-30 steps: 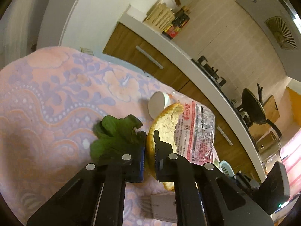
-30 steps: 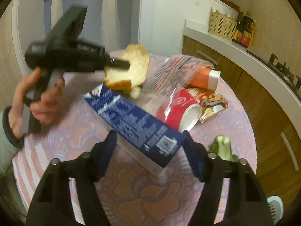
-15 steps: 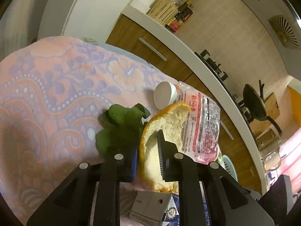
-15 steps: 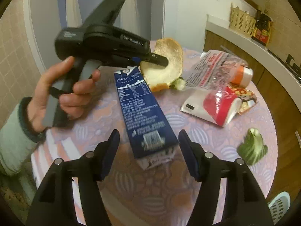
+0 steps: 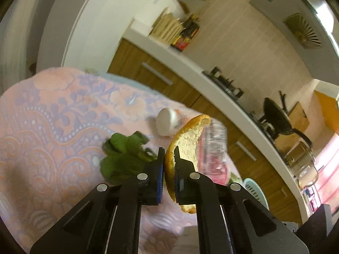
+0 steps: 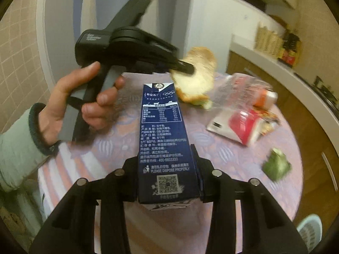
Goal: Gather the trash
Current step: 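Grasp the bread crust with the left tool while the right tool grasps the milk carton, then carry the bread crust and milk carton to the wastebasket and release both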
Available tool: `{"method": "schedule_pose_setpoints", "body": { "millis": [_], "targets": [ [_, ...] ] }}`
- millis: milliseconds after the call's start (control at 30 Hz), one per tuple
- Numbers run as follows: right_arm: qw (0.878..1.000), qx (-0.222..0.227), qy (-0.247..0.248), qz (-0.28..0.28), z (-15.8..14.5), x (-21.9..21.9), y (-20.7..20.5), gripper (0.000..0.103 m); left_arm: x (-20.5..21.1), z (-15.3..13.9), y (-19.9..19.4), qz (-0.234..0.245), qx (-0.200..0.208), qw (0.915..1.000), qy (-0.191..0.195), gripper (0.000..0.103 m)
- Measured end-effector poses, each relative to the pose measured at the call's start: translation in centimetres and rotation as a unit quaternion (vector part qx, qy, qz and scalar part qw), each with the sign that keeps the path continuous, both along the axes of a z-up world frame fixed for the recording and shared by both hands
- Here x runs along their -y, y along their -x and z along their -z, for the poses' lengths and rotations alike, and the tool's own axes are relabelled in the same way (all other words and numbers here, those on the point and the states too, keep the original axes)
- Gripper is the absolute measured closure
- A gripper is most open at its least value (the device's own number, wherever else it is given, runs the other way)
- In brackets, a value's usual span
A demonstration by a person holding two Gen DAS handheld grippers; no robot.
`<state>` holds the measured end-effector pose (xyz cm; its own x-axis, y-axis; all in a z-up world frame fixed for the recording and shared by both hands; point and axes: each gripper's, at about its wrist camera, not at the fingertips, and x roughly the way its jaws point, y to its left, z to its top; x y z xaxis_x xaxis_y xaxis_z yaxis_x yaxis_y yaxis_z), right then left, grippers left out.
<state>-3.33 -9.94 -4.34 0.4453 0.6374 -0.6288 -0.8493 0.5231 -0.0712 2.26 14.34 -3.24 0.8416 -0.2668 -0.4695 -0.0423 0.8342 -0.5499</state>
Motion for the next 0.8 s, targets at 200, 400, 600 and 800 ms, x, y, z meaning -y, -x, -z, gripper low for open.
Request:
{"method": "schedule_pose_setpoints", "body": {
  "millis": [200,400,600,800],
  "targets": [
    [0.995,0.002,-0.048,0.090,-1.6,7.4,-0.8,0.067,2.5,-3.5,1.4,0.039,0.039,0.9982,-0.021,0.097],
    [0.982,0.019,-0.079,0.172,-2.7,14.5,-2.0,0.067,9.0,-6.3,0.4,0.101,0.063,0.9909,-0.063,0.097],
    [0.965,0.031,-0.080,0.248,-2.7,20.9,-2.7,0.067,17.6,-5.3,-2.9,0.180,0.038,0.9789,-0.089,0.097],
    [0.948,0.040,-0.070,0.306,-2.2,26.5,-3.5,0.067,25.1,-4.2,-5.7,0.241,0.025,0.9653,-0.097,0.097]
  ]
}}
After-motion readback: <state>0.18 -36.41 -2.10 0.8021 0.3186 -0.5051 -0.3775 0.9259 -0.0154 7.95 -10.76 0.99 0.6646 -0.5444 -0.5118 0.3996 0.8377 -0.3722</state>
